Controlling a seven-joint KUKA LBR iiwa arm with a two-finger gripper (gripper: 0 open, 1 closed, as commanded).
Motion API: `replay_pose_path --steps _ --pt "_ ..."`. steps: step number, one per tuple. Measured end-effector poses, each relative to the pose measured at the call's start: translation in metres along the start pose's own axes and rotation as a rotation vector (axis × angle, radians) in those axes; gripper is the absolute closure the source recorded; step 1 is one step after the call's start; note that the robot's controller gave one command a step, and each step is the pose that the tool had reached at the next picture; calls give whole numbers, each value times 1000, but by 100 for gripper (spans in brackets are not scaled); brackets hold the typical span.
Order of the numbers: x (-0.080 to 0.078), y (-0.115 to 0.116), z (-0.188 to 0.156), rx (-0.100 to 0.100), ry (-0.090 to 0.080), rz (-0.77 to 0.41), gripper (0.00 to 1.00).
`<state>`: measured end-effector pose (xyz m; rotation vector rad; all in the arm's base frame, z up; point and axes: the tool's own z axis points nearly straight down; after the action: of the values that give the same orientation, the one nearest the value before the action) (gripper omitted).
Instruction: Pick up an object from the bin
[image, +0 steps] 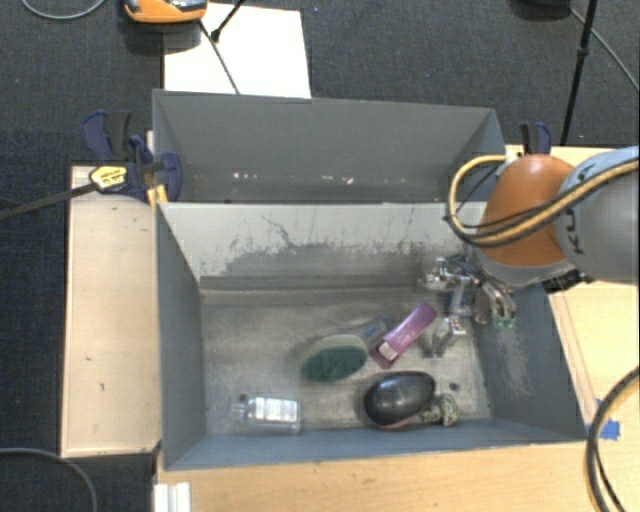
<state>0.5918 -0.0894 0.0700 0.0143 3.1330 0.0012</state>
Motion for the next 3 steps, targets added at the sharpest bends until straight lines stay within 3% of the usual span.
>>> replay_pose_path --steps 1,2,3 --pt "-2 -2 -5 3 -10 -2 100" --pt "1 -2 -2 2 4 -6 0" --pt "42 38 -4 2 -8 -150 0"
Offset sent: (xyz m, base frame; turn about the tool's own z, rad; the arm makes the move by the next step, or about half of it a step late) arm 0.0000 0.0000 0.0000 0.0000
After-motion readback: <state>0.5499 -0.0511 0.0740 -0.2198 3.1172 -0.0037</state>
